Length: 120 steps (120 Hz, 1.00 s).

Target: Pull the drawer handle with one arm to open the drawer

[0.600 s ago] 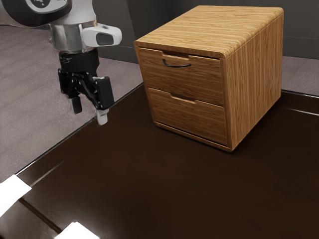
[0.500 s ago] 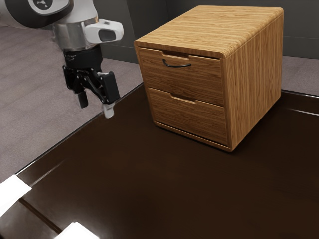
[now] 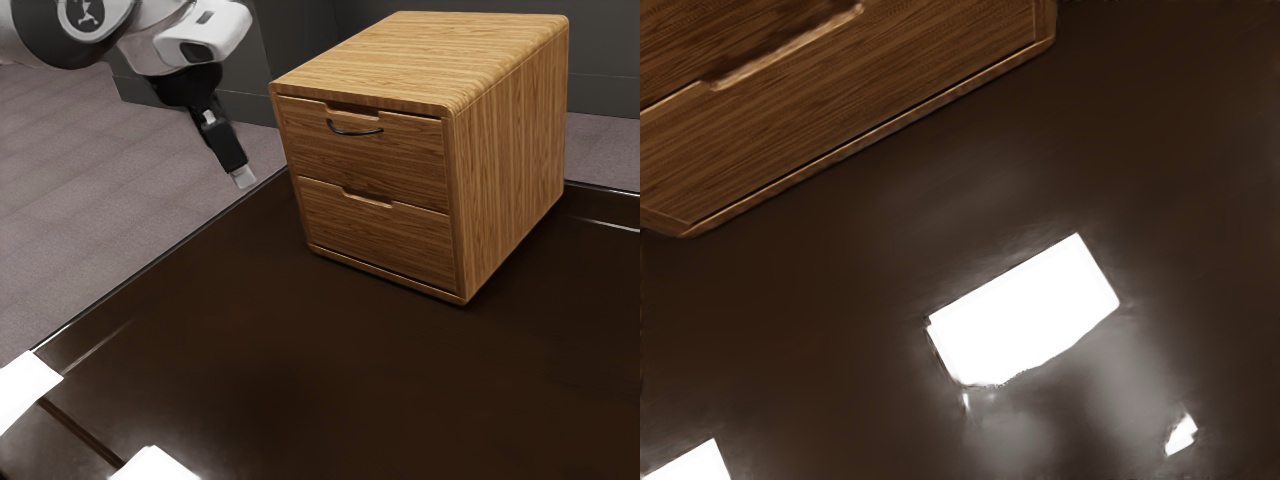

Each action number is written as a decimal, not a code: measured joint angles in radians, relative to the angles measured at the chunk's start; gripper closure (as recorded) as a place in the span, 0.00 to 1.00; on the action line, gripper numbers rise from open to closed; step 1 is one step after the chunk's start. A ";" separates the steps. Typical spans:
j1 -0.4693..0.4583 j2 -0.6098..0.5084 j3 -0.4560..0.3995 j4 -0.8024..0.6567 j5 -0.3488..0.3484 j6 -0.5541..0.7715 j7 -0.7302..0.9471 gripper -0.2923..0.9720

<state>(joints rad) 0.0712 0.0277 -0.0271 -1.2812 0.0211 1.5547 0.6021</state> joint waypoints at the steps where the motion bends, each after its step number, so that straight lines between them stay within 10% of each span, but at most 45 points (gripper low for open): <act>1: 0.000 -0.001 0.000 -0.007 0.000 0.006 0.013 0.23; 46: 0.004 0.022 -0.039 -0.146 -0.043 0.448 0.491 0.23; 120: 0.009 0.119 -0.046 -0.057 -0.008 0.535 0.906 0.35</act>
<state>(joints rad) 0.0799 0.1468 -0.0728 -1.3377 0.0133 2.0894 1.5086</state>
